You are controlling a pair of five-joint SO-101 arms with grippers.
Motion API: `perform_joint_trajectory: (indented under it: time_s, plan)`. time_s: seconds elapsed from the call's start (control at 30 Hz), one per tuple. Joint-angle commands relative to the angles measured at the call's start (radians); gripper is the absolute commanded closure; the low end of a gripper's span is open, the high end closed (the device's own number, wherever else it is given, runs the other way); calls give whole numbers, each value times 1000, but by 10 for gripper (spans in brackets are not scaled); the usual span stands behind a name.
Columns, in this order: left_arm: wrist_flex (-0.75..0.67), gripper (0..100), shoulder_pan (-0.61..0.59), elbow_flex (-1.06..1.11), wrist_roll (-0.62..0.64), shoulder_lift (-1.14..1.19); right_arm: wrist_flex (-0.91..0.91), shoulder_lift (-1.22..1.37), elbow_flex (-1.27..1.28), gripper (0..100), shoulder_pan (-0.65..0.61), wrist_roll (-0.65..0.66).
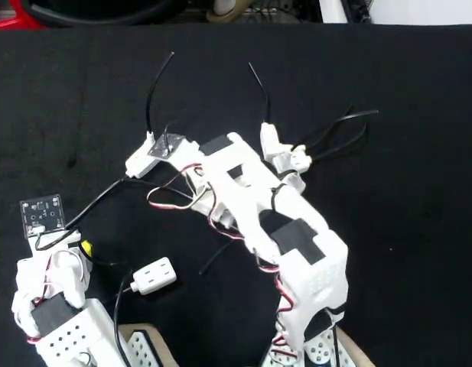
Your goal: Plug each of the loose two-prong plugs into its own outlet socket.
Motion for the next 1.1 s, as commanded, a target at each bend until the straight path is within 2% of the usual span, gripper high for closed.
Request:
perform_joint_trajectory:
  time_s: [0.0,0.23,0.47,0.63,0.93,1.07]
  plan:
    - [-9,748,10,-4,-8,-5,71,2,-44,854,-66,8]
    - [-12,748,10,-2,-8,-5,181,2,-101,835,-69,9]
    - [-12,748,10,-2,-8,-5,319,4,-173,835,-63,80]
    - [-12,748,10,-2,-8,-5,305,10,-170,836,-63,77]
    - [-11,748,10,-2,-8,-5,275,54,-174,838,-64,-11]
    - [-11,748,10,-2,-8,-5,276,77,-176,936,-63,-21]
